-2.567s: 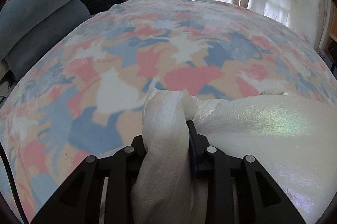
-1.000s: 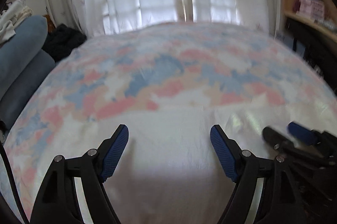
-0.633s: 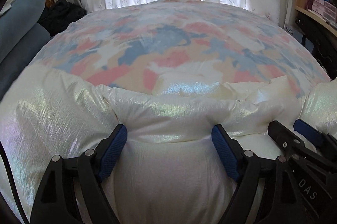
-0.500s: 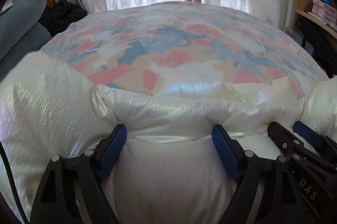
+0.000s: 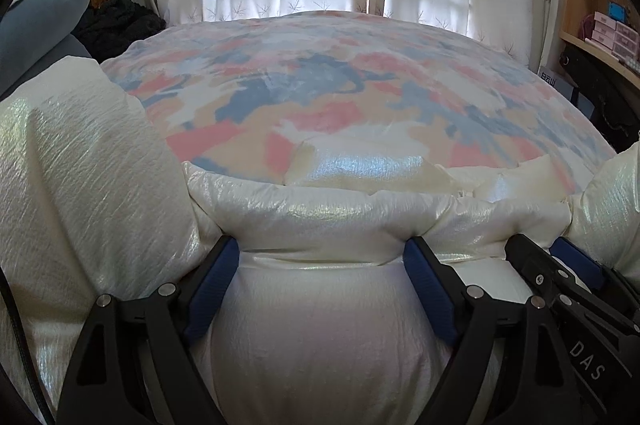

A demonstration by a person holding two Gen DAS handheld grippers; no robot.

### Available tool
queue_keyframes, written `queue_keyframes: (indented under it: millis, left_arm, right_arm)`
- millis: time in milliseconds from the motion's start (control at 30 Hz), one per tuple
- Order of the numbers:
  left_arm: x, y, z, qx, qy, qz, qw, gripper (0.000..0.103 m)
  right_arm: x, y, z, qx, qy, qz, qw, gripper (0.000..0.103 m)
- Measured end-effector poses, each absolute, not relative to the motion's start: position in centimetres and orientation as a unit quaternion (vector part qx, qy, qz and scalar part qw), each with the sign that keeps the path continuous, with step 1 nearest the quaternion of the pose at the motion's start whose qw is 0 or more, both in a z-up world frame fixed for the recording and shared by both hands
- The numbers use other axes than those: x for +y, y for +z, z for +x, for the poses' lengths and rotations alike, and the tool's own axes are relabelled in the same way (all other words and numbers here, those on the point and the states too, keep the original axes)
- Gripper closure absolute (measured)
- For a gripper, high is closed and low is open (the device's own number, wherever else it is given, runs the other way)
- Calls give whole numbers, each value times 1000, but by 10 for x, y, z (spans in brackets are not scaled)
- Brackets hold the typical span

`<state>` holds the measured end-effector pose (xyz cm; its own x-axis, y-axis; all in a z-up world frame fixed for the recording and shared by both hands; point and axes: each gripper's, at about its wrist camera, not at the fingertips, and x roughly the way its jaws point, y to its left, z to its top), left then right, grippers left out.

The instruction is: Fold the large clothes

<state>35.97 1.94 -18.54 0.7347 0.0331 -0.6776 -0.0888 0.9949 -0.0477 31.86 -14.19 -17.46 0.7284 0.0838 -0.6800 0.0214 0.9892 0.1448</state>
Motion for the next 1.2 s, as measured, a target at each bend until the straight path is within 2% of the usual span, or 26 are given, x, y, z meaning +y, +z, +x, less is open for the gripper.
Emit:
queue_keyframes:
  millis: [467,667,800,967,1200]
  left_arm:
    - [24,-189,370,376,23,-54,925,18]
    - [22,-184,381,404,18,-22,914,15]
    - [31,-176,384,419,12,6,908,15]
    - [71,-163,386,422,53,27,905,15]
    - [148,-165,388,441,144,-40,885,15]
  right_arm:
    - [-141,-175,325,373,24,74,925,39]
    - [-138,-171,337,410,43,49,910,35]
    - [-145,-163,336,419,57,30,906,38]
    - [-184,-144,333,412,43,27,910,40]
    - [-246,-132,328,403,-9,42,914,40]
